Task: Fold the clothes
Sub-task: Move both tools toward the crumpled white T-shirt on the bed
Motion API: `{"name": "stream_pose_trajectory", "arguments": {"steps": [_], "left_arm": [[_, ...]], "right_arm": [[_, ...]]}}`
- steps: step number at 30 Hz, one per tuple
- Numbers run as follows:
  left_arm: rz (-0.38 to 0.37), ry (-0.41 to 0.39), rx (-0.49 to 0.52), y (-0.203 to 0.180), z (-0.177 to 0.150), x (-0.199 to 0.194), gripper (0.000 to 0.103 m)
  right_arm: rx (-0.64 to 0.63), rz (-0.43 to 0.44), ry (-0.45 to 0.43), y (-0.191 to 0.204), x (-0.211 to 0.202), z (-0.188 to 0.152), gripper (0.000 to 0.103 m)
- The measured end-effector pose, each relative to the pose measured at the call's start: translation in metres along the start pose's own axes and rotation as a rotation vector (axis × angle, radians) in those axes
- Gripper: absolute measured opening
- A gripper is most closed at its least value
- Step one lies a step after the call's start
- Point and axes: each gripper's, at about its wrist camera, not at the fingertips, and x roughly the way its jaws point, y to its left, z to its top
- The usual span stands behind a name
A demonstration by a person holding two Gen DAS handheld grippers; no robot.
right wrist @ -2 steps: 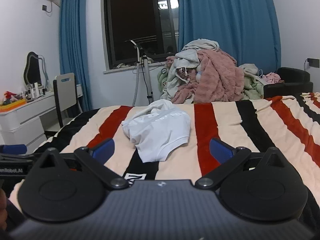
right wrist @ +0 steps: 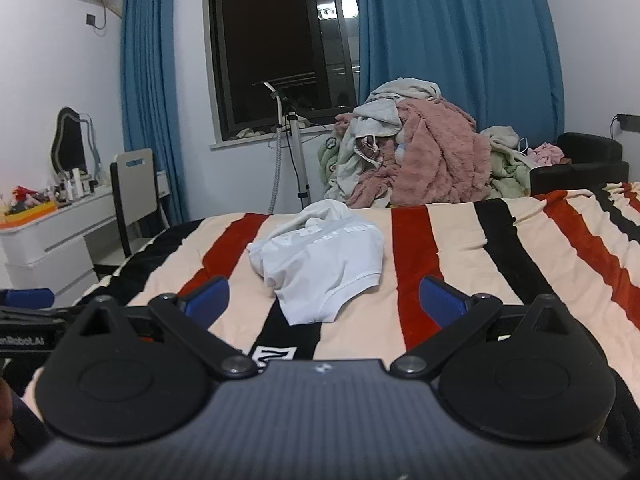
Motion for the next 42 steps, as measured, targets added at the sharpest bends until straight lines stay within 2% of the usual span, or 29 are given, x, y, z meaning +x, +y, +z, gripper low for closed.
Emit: {"name": "stream_pose_trajectory", "arguments": {"steps": [10,19,25,27,30,32,34,36,40,42], "left_arm": [[0.054,-0.035,-0.047,-0.013,0.024,-0.035,0.103],[-0.016,-0.023,0.004,-0.012,0.034,-0.035,0.103],[-0.026,-0.012,-0.011,0.001,0.058,-0.045,0.103],[-0.032,-0.012,-0.02,0.005,0.066,-0.051,0.103],[-0.033,-0.054,0.017,0.005,0.074,-0.056,0.103],[-0.02,-0.078,0.051,0.004,0.074,-0.05,0.103],[-0.021,-0.063,0.048,0.006,0.072,-0.037,0.103],[-0.054,-0.041,0.027,0.008,0.069,-0.018,0.103],[-0.09,0.04,0.052,0.001,0.07,0.037,0.102],[-0.107,0.07,0.056,-0.001,0.069,0.071,0.102]], "right_arm": [[0.006,-0.035,-0.022,-0.004,-0.007,-0.005,0.103],[0.03,-0.085,-0.102,0.003,-0.044,0.03,0.103],[0.027,-0.144,-0.199,0.024,-0.053,0.077,0.103],[0.03,-0.131,-0.202,0.027,-0.049,0.085,0.103],[0.025,-0.099,-0.21,0.032,-0.039,0.086,0.103],[0.012,-0.096,-0.209,0.033,-0.031,0.086,0.103],[0.004,-0.101,-0.194,0.036,-0.021,0.087,0.103],[0.002,-0.103,-0.176,0.037,-0.011,0.089,0.103],[0.133,-0.088,-0.085,0.019,0.025,0.104,0.103],[0.185,-0.095,-0.075,0.012,0.04,0.11,0.103]]}}
